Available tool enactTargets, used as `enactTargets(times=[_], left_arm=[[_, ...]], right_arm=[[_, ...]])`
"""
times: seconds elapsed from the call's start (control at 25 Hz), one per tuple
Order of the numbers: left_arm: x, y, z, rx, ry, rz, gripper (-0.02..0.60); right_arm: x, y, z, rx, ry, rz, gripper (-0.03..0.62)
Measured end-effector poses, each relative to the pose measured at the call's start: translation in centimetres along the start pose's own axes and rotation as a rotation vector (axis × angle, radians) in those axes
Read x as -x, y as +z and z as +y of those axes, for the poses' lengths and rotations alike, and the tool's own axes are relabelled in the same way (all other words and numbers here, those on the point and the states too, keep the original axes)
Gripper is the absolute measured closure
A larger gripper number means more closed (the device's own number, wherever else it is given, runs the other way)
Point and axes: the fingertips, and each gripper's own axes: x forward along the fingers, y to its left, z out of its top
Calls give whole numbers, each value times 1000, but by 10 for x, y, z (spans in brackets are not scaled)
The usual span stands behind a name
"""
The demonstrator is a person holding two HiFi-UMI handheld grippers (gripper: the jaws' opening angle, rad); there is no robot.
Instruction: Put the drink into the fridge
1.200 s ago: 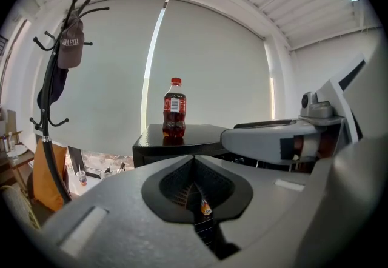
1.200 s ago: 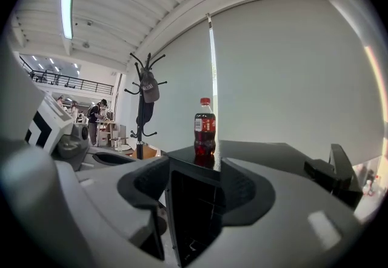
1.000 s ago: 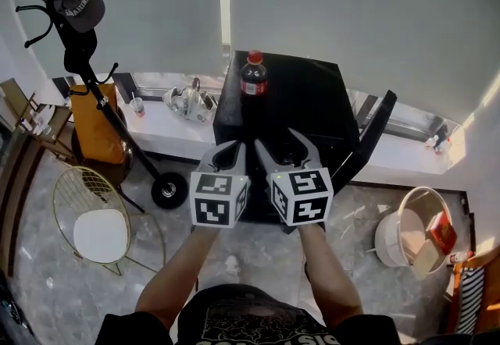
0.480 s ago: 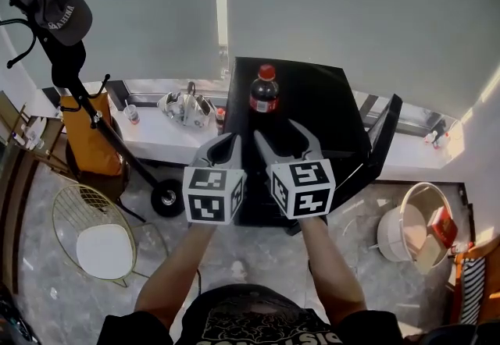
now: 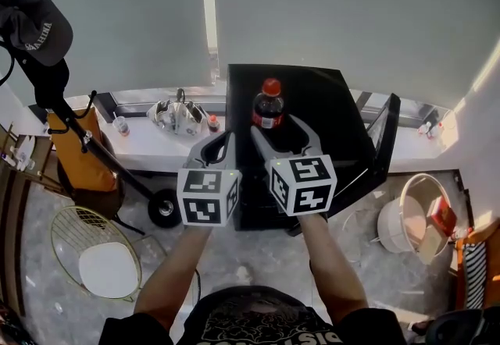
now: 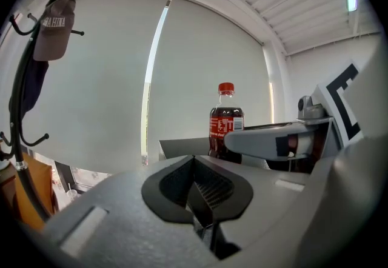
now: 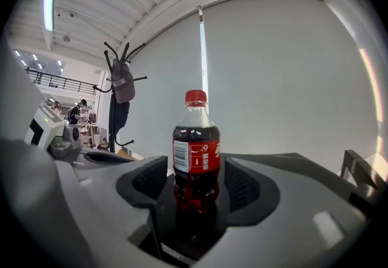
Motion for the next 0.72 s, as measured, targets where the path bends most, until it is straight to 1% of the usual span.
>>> enactTargets(times=[0.36,0.72], left_arm=[[-15,1,13,6,-31,-6,577],[-23,0,12,-1,-62,-10,577]], right_arm=[[-21,0,-2,-3,-23,24,307],[-28,1,-3,-8,-15,18,307]])
